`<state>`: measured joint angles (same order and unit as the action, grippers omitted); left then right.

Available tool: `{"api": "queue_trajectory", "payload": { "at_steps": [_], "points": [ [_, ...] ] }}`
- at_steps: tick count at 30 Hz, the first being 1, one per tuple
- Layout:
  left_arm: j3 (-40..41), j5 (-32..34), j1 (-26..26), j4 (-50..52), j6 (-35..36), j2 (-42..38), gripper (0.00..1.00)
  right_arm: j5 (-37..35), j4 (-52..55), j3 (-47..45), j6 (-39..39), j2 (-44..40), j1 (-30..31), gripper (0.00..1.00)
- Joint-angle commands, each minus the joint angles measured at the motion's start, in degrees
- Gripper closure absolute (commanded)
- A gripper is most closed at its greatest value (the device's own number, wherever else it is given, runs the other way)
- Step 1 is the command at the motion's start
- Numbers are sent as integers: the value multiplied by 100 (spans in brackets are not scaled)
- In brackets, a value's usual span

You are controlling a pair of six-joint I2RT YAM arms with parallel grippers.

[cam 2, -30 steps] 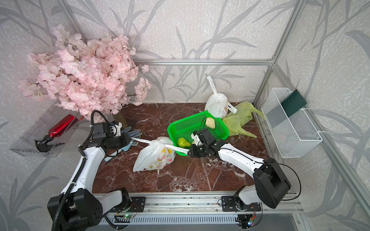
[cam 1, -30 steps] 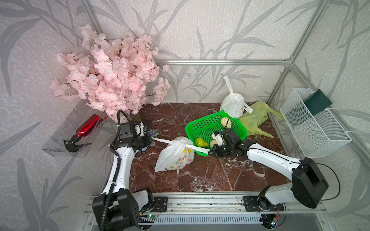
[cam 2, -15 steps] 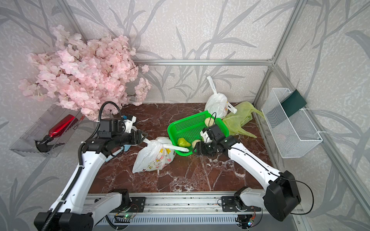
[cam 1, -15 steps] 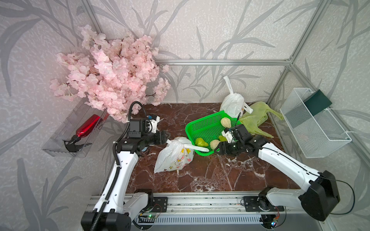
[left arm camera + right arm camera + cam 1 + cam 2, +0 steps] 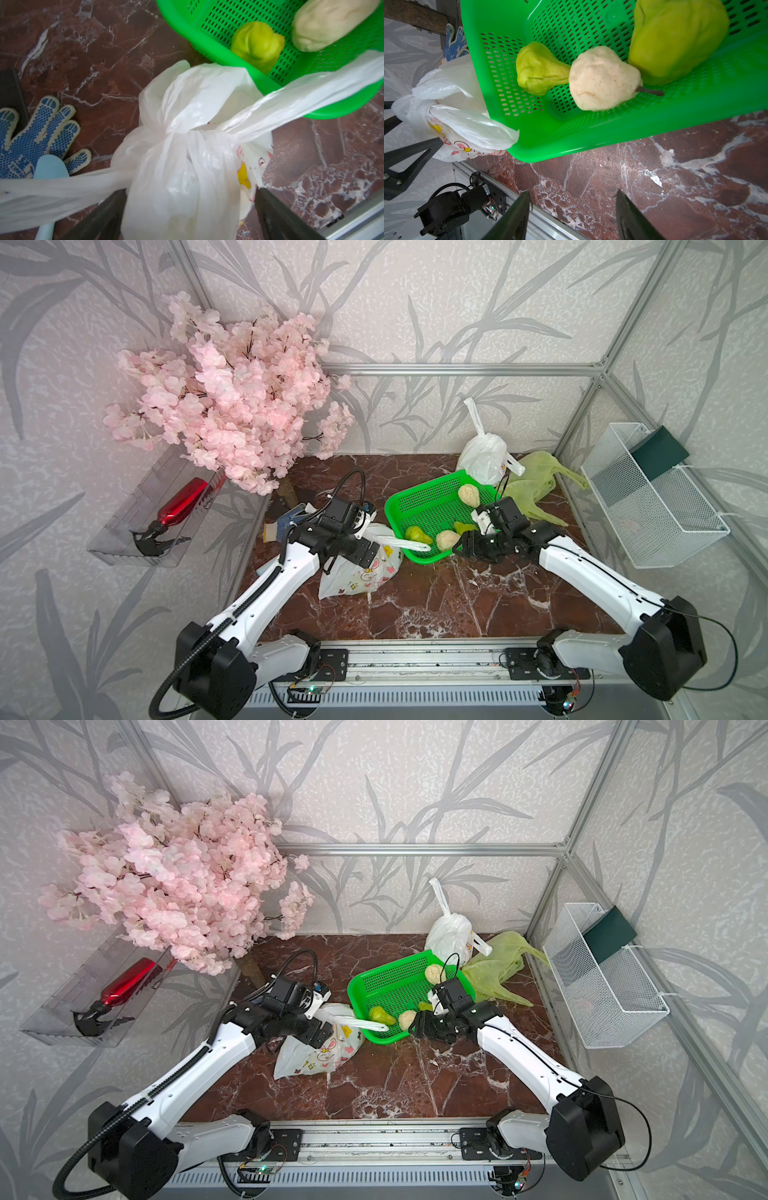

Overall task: Place the pears into plastic bags & tie knots
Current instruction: Pick up the plastic bag at the center of the board, then place the plastic bag at the center of the board, then adjust the basket at the center of the board.

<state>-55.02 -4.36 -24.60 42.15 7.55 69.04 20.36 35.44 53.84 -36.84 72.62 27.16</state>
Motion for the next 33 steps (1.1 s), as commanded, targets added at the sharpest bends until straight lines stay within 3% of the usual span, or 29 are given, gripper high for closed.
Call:
{"api": "queue_trajectory", "payload": {
  "at_steps": [1,2,4,7,10,14,22,24,29,33],
  "points": [
    [175,478,-122,-442,341,356,21,-67,-57,-167,-35,-203,-223,34],
    [141,473,-117,-404,356,515,33,-54,-33,-184,-35,-217,-307,34],
    [-109,780,-117,-52,286,747,70,-26,58,-194,-71,-201,-449,34],
    [-536,1499,93,137,404,763,100,32,224,-227,-274,-65,-567,31],
    [-1024,1405,461,66,527,668,100,231,-148,-420,-832,72,-550,24],
    [-1591,1217,934,-102,649,833,100,30,-1134,-694,-1762,153,-411,21],
    [-2530,1010,982,-311,379,1832,100,-385,-1653,-406,-1814,952,-316,24],
    [-2602,1020,1005,-480,387,2025,100,-394,-1500,-152,-1568,1276,-325,29],
    [-3040,1252,1221,-508,293,2556,100,-353,-728,350,-441,1848,-381,71],
    [-3348,1510,1382,-639,204,2824,100,-237,-23,509,416,1834,-404,85]
  ]
}}
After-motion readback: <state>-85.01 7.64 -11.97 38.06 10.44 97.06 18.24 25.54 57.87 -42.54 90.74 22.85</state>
